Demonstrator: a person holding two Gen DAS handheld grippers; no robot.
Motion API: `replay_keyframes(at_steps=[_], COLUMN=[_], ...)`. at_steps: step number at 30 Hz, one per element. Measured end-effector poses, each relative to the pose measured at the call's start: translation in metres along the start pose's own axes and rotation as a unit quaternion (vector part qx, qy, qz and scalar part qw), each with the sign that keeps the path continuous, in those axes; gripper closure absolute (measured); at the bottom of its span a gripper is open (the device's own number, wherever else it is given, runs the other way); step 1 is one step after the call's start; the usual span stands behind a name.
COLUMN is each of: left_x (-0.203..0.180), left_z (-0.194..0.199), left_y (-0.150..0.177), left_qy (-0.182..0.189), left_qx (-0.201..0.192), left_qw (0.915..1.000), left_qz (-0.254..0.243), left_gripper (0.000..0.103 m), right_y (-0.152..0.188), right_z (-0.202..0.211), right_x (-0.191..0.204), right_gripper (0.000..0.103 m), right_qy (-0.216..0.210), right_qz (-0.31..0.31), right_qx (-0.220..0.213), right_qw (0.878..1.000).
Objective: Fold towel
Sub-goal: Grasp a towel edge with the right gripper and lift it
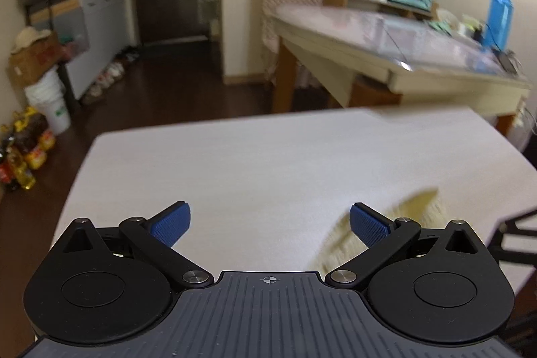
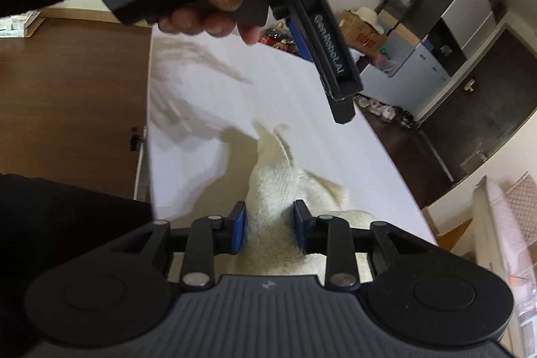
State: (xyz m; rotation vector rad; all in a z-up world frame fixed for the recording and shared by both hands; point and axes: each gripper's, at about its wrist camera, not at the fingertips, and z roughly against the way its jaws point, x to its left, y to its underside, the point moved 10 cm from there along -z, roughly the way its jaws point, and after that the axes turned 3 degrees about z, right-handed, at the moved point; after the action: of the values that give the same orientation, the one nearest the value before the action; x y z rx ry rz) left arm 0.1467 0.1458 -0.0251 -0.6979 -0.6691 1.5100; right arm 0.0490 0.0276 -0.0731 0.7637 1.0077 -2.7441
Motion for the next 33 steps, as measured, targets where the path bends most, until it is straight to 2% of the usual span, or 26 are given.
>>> replay_keyframes(at_steps=[2,3,6,8,12,17,18,24,27,33], left_x=[-0.002,-0.003,-0.003,-0.001,-0.001,0.002,0.004,0.015,0.015,0.004], left_z=[0.003,0.004,0.01,0.011,0.011,0.014,0.014,0.017,0.017,0.007], left_y=[0.011,0.016,0.032,0.041,0.054,0.065,0.067,0.07,0.069,0.069], left_qy=[0.007,0.011,0.024,0.026,0.023,0.006,0.003,-0.009,-0.007,0.007], left_qx=[0.012,0.014,0.021,0.029,0.039,0.042,0.043,0.04,0.035,0.029], left_qw=[0.9996,0.9992,0.9967,0.9953,0.993,0.9916,0.9918,0.9934,0.9941,0.9923], left_qz=[-0.025,-0.035,-0.074,-0.089,-0.109,-0.122,-0.12,-0.107,-0.102,-0.12], left_gripper=[0.0,0.0,0.0,0.0,0.0,0.0,0.0,0.0,0.0,0.0], right_y=[-0.002,-0.002,0.009,0.011,0.009,0.001,-0.003,-0.018,-0.013,0.0], right_z=[0.001,0.004,0.016,0.03,0.049,0.04,0.035,-0.011,-0.031,-0.059], right_x=[0.004,0.006,-0.001,-0.011,-0.037,-0.051,-0.052,-0.05,-0.053,-0.072], right_gripper=[0.048,0.046,0.046,0.046,0.045,0.048,0.054,0.062,0.062,0.058], right_qy=[-0.006,-0.013,-0.039,-0.059,-0.064,-0.041,-0.042,-0.076,-0.046,-0.047], right_qz=[-0.012,-0.022,-0.061,-0.116,-0.171,-0.168,-0.167,-0.16,-0.122,-0.122], right_qx=[-0.001,-0.004,-0.012,-0.03,-0.05,-0.042,-0.041,-0.028,0.001,0.058], right_qw=[1.0,1.0,0.997,0.991,0.982,0.984,0.984,0.984,0.992,0.99])
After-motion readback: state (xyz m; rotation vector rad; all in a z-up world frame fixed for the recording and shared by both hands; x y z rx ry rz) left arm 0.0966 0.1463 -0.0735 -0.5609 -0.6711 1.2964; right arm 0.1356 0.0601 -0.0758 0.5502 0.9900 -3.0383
